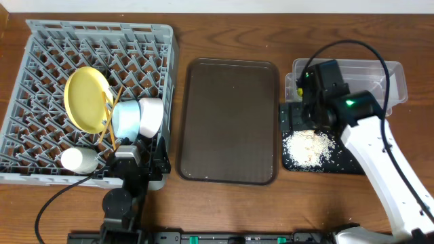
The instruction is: Sort waste into correct bins and load items into the dishwasher
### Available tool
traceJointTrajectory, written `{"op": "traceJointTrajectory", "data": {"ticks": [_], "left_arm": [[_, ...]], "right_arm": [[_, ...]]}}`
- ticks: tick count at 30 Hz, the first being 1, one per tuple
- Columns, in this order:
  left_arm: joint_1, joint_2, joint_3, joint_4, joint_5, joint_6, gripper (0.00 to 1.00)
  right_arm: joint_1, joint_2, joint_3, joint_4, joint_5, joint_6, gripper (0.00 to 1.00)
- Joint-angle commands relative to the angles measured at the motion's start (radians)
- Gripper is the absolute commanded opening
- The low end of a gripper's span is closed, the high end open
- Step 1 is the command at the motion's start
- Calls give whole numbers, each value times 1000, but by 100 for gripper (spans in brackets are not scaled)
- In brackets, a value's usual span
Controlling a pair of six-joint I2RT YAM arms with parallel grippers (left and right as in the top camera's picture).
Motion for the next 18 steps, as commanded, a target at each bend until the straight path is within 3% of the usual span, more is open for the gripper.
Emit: {"op": "traceJointTrajectory", "data": {"ticks": [1, 9, 13, 18], "left_arm": [[4, 2, -12, -46, -9, 9, 95], [4, 2, -12, -46, -9, 9, 95], [4, 2, -12, -46, -9, 9, 95], [4, 2, -12, -46, -9, 9, 95]], "right_arm": [[3, -122, 7, 28, 5, -202, 99], [3, -476, 7, -10, 216, -212, 99], [-2, -603, -19, -6, 233, -241, 99], [-65, -748, -175, 134, 219, -240, 99]]}}
